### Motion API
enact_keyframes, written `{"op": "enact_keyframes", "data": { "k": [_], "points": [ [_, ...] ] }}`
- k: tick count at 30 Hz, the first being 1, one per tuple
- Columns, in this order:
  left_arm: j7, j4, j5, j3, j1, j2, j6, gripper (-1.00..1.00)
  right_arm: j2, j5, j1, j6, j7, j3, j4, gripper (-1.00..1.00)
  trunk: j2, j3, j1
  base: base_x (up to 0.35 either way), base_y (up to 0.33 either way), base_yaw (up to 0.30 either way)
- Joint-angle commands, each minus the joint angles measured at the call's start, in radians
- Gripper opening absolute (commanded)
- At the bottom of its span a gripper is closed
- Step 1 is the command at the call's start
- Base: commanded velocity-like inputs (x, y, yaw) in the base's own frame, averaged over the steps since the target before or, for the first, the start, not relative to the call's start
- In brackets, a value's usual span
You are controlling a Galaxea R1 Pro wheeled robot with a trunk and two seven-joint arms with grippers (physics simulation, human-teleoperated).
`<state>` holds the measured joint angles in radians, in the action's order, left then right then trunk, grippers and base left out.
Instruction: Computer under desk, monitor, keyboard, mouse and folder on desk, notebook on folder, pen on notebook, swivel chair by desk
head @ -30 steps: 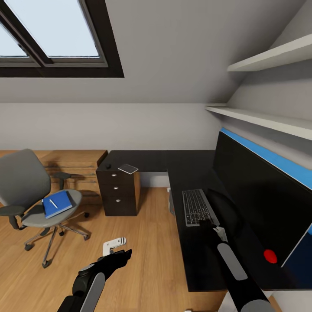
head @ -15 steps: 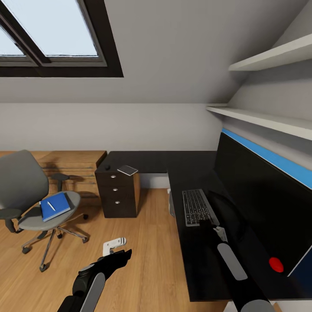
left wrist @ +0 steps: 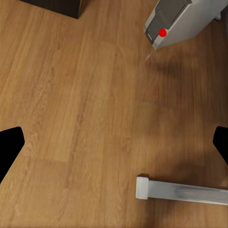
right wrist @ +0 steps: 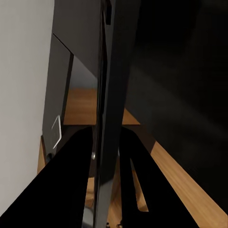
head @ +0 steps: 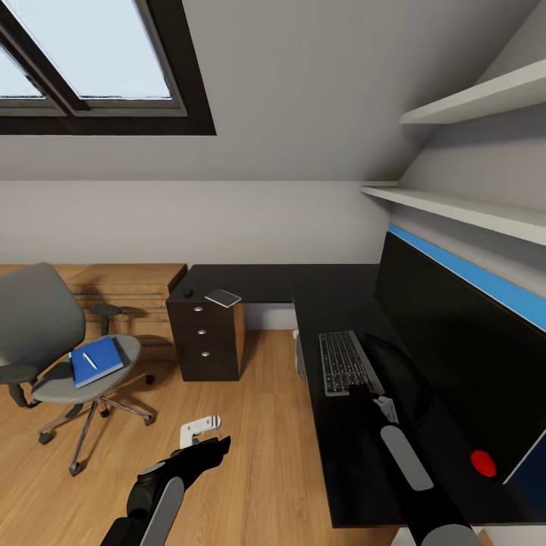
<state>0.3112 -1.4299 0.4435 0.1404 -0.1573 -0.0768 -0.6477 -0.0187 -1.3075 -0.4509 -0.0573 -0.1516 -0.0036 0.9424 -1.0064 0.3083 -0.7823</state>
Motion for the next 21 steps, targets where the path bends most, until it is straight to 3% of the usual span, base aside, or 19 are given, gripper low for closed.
{"op": "enact_keyframes", "data": {
  "k": [1,4,5,21],
  "points": [
    [0.009,-0.001,0.011,0.001,-0.001,0.0,-0.003,1.0,0.0,-0.006,0.0,-0.003,-0.01,-0.001,-0.007,-1.0,-0.001,0.001,0.0,0.0,0.0,0.0],
    [0.009,-0.001,0.011,0.001,-0.001,0.0,-0.003,1.0,0.0,-0.006,0.0,-0.003,-0.011,-0.001,-0.007,-1.0,-0.001,0.001,0.0,0.0,0.0,0.0],
    [0.009,-0.001,0.011,0.001,-0.001,0.0,-0.003,1.0,0.0,-0.006,0.0,-0.004,-0.011,-0.001,-0.007,1.0,-0.001,0.001,0.0,0.0,0.0,0.0],
    [0.01,-0.001,0.011,0.001,-0.001,0.0,-0.003,1.0,0.0,-0.01,0.0,-0.003,-0.008,-0.002,-0.007,1.0,-0.001,0.001,0.0,0.0,-0.034,0.0]
  ]
}}
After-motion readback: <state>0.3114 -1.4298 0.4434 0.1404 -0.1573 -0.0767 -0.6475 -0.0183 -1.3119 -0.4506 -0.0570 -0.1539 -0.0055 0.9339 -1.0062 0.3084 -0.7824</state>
